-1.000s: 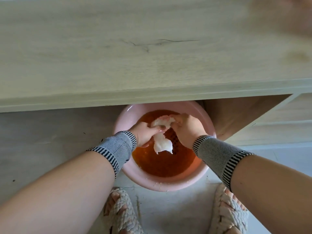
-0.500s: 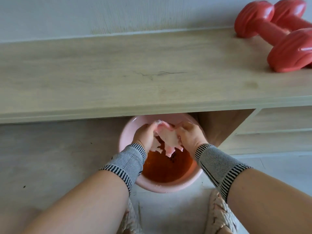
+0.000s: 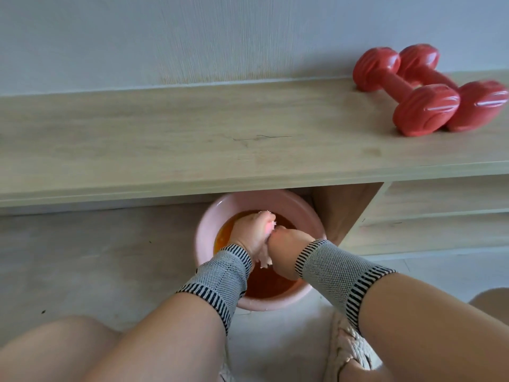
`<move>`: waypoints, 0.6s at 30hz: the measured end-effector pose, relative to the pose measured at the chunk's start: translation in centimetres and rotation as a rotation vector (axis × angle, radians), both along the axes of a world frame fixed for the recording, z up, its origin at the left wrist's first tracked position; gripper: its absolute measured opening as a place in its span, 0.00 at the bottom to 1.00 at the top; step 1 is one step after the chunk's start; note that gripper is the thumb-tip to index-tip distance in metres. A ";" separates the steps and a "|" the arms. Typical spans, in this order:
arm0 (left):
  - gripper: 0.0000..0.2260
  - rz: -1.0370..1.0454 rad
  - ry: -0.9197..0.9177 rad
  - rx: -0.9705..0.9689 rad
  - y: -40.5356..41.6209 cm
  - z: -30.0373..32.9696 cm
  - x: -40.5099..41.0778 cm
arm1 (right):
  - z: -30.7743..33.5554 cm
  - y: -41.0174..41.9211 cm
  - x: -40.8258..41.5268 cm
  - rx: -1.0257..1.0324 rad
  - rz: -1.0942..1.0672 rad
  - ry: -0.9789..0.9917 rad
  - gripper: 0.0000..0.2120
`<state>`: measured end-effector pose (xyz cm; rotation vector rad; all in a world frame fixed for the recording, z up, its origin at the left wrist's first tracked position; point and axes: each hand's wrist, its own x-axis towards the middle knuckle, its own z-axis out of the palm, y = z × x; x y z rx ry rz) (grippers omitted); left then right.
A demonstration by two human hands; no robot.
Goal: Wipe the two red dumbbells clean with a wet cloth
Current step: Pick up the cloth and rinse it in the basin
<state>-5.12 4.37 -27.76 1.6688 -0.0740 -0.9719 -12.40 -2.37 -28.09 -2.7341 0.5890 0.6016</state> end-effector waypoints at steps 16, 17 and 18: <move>0.12 -0.062 0.431 -0.116 -0.1 -2.0 1.6 | -1.6 -6.1 -3.0 1.253 -1.348 -0.634 0.08; 0.19 -0.022 0.546 -0.131 -0.1 -2.7 1.3 | -2.1 -6.4 -3.1 1.313 -1.386 -0.658 0.08; 0.26 0.001 0.622 -0.123 -0.3 -3.5 1.2 | -2.7 -6.7 -3.1 1.360 -1.401 -0.668 0.08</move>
